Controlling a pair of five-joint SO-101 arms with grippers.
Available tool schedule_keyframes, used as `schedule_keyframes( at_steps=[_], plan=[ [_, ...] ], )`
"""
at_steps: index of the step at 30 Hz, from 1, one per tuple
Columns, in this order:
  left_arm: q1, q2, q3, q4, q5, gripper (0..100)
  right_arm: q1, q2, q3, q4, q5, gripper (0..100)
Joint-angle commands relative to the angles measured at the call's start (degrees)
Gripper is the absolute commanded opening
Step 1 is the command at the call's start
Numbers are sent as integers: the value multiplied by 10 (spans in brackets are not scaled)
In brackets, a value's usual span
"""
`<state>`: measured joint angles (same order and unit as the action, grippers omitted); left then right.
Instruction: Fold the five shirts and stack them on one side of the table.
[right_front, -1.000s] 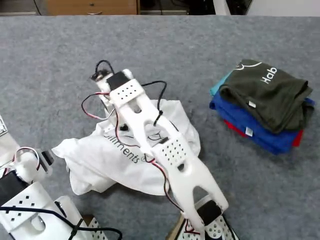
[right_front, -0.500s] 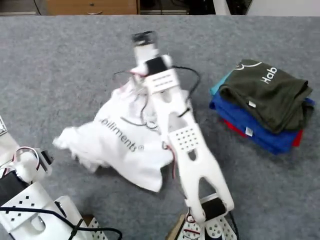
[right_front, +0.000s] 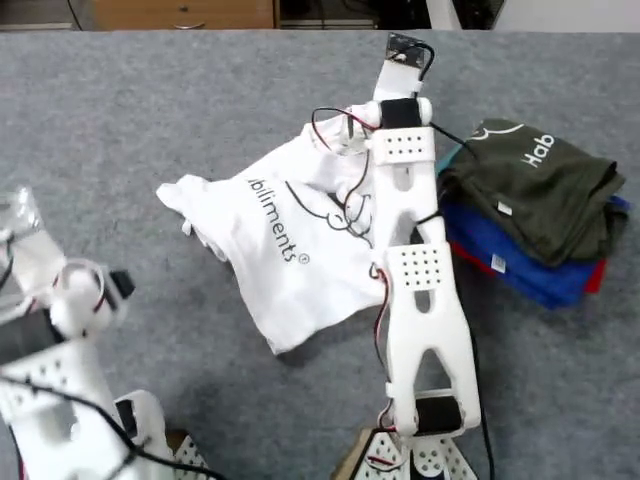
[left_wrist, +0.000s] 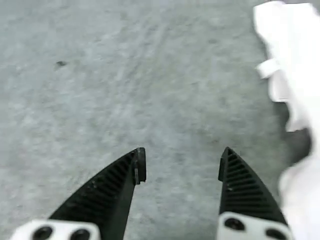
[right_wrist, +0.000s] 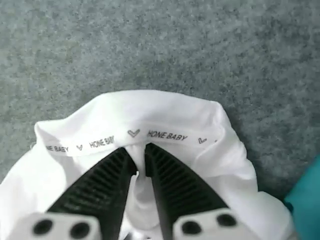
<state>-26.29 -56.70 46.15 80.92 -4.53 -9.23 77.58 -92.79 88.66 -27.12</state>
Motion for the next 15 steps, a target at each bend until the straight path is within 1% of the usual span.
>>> schedule_keyframes(
  at_steps=[1, 5, 9, 12, 15],
  plan=[
    [66, 144, -143, 10, 38, 243, 7, -57, -24, -9, -10, 9],
    [153, 326, -321, 72, 95, 243, 0, -56, -21, -8, 1, 9],
    [237, 467, -466, 118, 142, 243, -9, -44, -22, -8, 14, 9],
    [280, 554, -546, 131, 173, 244, -18, -23, -25, -11, 14, 9],
    [302, 633, -603, 129, 199, 244, -28, -13, -26, -11, 15, 9]
  ],
)
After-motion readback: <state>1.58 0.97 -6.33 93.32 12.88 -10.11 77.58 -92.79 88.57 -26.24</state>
